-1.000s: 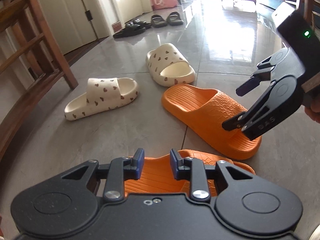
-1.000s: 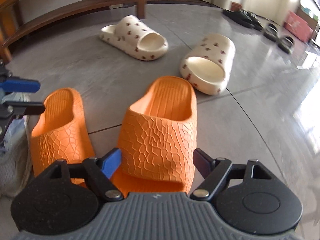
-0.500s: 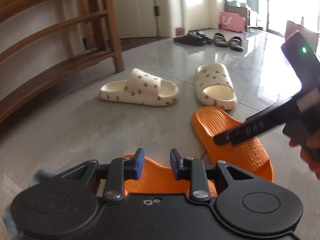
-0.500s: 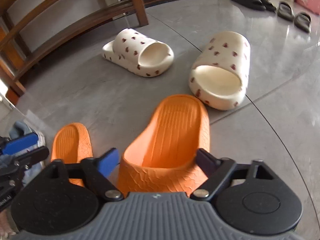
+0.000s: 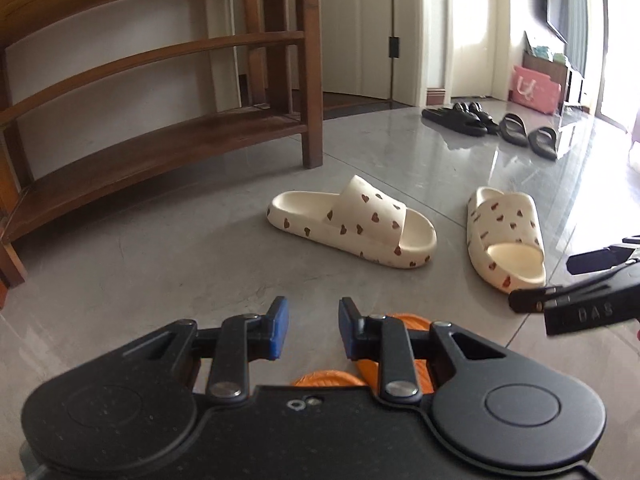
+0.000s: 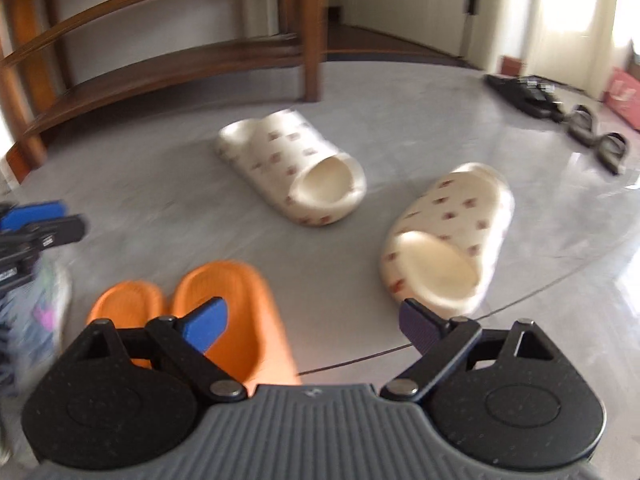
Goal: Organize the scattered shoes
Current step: 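Move the left gripper to a cream heart-print slide and grasp its strap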
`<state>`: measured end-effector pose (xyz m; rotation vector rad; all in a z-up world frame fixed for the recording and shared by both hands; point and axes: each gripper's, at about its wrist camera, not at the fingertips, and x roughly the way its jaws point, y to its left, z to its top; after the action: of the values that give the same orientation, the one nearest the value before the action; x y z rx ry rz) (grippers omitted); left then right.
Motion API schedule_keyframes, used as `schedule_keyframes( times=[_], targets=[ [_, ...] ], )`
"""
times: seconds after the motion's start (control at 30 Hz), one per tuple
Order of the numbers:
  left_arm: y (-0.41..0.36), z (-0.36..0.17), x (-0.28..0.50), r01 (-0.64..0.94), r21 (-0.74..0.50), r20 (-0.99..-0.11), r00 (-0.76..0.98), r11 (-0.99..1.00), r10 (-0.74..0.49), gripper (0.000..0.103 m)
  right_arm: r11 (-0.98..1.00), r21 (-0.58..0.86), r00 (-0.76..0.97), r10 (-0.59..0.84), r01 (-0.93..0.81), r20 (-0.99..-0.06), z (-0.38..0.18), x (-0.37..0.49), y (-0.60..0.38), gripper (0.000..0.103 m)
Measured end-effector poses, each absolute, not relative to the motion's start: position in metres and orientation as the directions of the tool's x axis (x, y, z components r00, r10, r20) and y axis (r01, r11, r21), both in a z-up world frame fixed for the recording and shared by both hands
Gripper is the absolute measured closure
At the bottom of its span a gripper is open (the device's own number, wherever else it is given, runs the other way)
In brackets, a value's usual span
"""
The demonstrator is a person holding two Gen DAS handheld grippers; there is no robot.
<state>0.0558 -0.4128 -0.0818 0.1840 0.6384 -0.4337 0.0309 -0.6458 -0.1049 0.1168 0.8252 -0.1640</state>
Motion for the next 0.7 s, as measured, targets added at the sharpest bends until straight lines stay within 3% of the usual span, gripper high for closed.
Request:
schedule_keyframes(
  times=[0.03, 0.13, 0.2, 0.47, 0.7],
  targets=[
    [-0.415, -0.082, 0.055, 0.446, 0.028, -0.611, 0.716, 0.895, -0.338, 0.078, 0.970, 0.082, 0.670, -0.096, 0.230, -0.737, -0.106, 0.036, -0.656, 0.011],
    [-0.422, -0.086, 0.045, 0.457, 0.019, -0.610, 0.710, 0.889, -0.352, 0.077, 0.915, 0.200, 0.660, -0.091, 0.352, -0.746, -0.118, 0.054, -0.681, 0.041],
    [-0.424, -0.088, 0.040, 0.466, 0.017, -0.614, 0.703, 0.884, -0.359, 0.077, 0.854, 0.282, 0.657, -0.088, 0.437, -0.749, -0.129, 0.062, -0.696, 0.049],
    [-0.419, -0.091, 0.041, 0.451, 0.017, -0.624, 0.702, 0.892, -0.343, 0.077, 0.719, 0.328, 0.636, -0.202, 0.613, -0.745, -0.145, 0.084, -0.720, 0.048],
    [-0.422, -0.094, 0.042, 0.470, 0.021, -0.629, 0.692, 0.882, -0.354, 0.077, 0.472, 0.560, 0.696, -0.177, 0.681, -0.696, -0.176, 0.088, -0.741, 0.050]
  ],
)
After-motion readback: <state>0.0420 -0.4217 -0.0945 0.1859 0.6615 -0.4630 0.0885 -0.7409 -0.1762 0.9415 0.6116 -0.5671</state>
